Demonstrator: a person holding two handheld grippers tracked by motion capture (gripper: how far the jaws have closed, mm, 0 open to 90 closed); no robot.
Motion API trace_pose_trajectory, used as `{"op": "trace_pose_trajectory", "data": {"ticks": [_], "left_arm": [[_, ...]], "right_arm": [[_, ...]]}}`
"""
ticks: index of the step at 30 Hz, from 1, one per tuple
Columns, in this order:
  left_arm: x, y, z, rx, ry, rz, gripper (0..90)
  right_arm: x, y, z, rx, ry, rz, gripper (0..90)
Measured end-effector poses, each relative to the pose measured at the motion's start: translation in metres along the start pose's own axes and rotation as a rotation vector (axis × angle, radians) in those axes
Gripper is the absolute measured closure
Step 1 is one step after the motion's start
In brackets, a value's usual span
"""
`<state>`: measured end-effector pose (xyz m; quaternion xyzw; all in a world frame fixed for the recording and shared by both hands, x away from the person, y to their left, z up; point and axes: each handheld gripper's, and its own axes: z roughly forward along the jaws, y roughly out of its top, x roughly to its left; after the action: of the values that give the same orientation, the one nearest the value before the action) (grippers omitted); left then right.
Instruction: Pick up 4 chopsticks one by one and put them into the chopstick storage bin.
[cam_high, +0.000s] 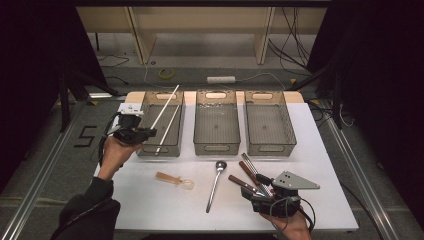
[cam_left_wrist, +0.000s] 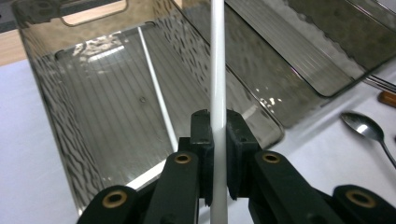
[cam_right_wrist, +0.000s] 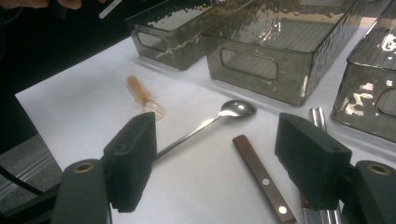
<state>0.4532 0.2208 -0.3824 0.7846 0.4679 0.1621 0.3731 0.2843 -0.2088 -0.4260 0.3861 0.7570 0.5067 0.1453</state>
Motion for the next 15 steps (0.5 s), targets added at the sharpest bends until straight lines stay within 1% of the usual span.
{"op": "trace_pose_trajectory", "data": {"ticks": [4, 5, 9, 10, 11, 13, 14, 15], "left_arm": [[0.006, 0.006, 0.001, -0.015, 0.008, -0.028, 83.0], [0.008, 0.007, 0.002, -0.013, 0.012, -0.029, 83.0], [0.014, 0.012, 0.009, -0.006, 0.033, -0.044, 83.0], [0.015, 0.013, 0.011, -0.013, 0.037, -0.056, 83.0], [0.020, 0.013, 0.013, -0.021, 0.036, -0.076, 83.0], [0.022, 0.014, 0.015, -0.022, 0.039, -0.079, 83.0], [0.023, 0.014, 0.017, -0.017, 0.045, -0.080, 83.0], [0.025, 0.014, 0.018, -0.021, 0.049, -0.089, 83.0]], "right_arm": [[0.001, 0.000, 0.001, 0.006, 0.003, -0.007, 30.5], [0.001, 0.000, 0.001, 0.006, 0.003, -0.007, 30.5], [0.001, 0.000, 0.001, 0.005, 0.003, -0.006, 30.6], [0.001, 0.000, 0.001, 0.005, 0.003, -0.007, 30.6], [0.001, 0.000, 0.001, 0.005, 0.004, -0.007, 30.6], [0.001, 0.000, 0.001, 0.006, 0.004, -0.008, 30.6], [0.002, 0.000, 0.002, 0.012, 0.003, -0.018, 30.5], [0.002, 0.000, 0.002, 0.012, 0.003, -0.018, 30.5]]}}
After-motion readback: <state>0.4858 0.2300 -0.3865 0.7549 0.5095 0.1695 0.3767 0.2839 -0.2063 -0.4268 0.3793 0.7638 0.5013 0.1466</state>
